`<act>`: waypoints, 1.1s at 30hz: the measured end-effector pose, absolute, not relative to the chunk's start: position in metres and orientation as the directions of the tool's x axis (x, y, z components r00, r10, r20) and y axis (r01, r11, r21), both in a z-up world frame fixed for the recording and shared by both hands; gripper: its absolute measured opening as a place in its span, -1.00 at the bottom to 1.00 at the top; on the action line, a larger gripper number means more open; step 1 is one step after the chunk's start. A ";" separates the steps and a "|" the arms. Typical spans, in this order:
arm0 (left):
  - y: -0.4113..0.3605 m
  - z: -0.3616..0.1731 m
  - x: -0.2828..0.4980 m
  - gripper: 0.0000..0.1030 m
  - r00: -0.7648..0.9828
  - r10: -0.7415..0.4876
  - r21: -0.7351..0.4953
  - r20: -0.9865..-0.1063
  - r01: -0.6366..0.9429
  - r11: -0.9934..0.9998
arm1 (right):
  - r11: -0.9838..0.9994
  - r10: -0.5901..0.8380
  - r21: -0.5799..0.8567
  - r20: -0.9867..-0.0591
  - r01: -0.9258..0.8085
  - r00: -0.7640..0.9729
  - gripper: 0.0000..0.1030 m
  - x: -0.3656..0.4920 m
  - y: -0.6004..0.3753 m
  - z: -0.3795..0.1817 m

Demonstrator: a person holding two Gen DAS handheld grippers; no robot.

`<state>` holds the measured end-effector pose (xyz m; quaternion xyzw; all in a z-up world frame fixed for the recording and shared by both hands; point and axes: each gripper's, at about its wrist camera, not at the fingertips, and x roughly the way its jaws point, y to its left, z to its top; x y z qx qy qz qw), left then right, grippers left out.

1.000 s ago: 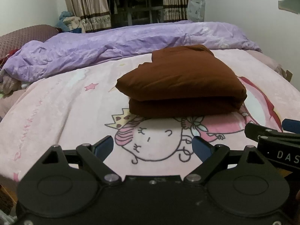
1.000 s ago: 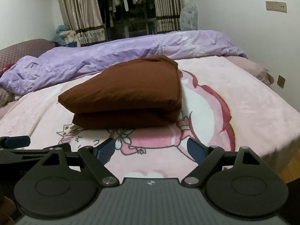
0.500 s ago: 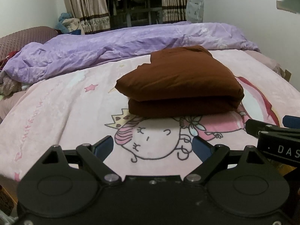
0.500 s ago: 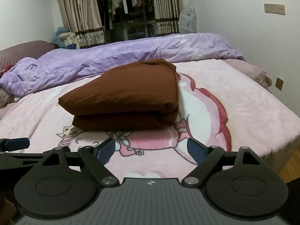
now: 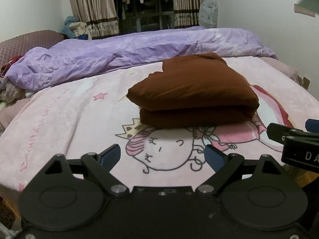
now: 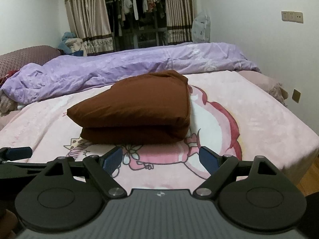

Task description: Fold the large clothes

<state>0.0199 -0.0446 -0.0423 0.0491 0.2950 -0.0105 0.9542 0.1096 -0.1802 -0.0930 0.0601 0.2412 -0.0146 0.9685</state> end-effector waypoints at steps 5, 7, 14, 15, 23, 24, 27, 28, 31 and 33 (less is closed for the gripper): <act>-0.045 -0.042 0.019 0.81 0.827 0.008 0.087 -0.562 0.049 0.995 | 0.992 0.002 0.110 -0.465 0.055 0.885 0.96 0.109 -0.181 -0.093; -0.045 -0.042 0.018 0.81 0.829 0.008 0.086 -0.559 0.049 0.995 | 0.992 0.001 0.110 -0.466 0.057 0.885 0.96 0.109 -0.181 -0.092; -0.044 -0.040 0.016 0.81 0.833 -0.003 0.076 -0.554 0.054 0.996 | 0.992 0.002 0.109 -0.465 0.055 0.885 0.96 0.108 -0.181 -0.092; -0.044 -0.040 0.016 0.81 0.833 -0.002 0.079 -0.553 0.054 0.995 | 0.992 0.002 0.109 -0.465 0.055 0.885 0.96 0.108 -0.181 -0.092; -0.043 -0.039 0.014 0.81 0.837 -0.001 0.083 -0.547 0.055 0.995 | 0.991 -0.004 0.115 -0.459 0.064 0.889 0.96 0.108 -0.184 -0.093; -0.042 -0.039 0.014 0.81 0.837 -0.001 0.082 -0.547 0.055 0.995 | 0.991 -0.003 0.115 -0.459 0.063 0.888 0.96 0.108 -0.184 -0.093; -0.041 -0.039 0.014 0.81 0.838 -0.002 0.080 -0.546 0.054 0.995 | 0.992 -0.004 0.112 -0.460 0.062 0.888 0.96 0.109 -0.184 -0.093; -0.041 -0.038 0.014 0.81 0.839 0.001 0.083 -0.545 0.052 0.995 | 0.992 -0.003 0.113 -0.458 0.062 0.889 0.96 0.108 -0.183 -0.093; -0.041 -0.038 0.013 0.81 0.843 0.018 0.094 -0.538 0.039 0.995 | 0.992 0.000 0.109 -0.459 0.057 0.888 0.96 0.108 -0.183 -0.093; -0.040 -0.038 0.013 0.81 0.842 0.013 0.089 -0.540 0.042 0.995 | 0.993 -0.003 0.102 -0.461 0.056 0.887 0.96 0.109 -0.183 -0.094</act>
